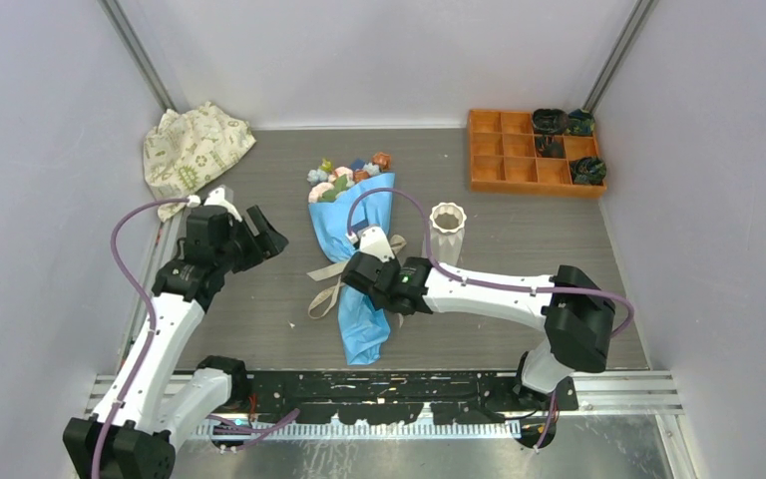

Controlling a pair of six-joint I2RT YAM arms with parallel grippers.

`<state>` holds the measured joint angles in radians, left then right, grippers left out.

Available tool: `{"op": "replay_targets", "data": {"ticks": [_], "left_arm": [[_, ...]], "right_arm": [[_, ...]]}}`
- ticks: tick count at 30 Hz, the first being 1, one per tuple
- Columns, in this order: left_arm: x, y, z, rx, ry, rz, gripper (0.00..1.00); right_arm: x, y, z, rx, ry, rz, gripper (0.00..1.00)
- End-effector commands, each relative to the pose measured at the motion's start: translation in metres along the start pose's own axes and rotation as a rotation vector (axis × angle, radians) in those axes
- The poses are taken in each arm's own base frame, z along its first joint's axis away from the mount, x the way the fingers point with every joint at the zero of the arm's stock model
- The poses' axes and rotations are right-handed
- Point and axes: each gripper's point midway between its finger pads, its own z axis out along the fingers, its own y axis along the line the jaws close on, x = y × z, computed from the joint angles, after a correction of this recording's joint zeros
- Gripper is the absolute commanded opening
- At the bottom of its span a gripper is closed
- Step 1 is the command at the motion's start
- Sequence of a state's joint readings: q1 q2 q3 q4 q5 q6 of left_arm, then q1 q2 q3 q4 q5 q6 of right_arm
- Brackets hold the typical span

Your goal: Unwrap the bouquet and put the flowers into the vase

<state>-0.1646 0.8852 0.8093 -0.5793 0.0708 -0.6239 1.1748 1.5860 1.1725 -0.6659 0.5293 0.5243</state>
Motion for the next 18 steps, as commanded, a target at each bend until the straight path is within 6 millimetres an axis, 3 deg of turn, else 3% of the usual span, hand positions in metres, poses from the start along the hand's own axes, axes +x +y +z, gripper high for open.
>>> {"op": "replay_targets", "data": {"ticks": [1, 18], "left_arm": [[-0.019, -0.021, -0.007, 0.093, -0.082, -0.006, 0.73], [-0.011, -0.032, 0.013, 0.109, -0.035, 0.000, 0.72]], "right_arm": [[-0.021, 0.004, -0.001, -0.089, -0.079, 0.160, 0.41], [0.022, 0.006, 0.048, -0.073, 0.041, 0.164, 0.41]]}}
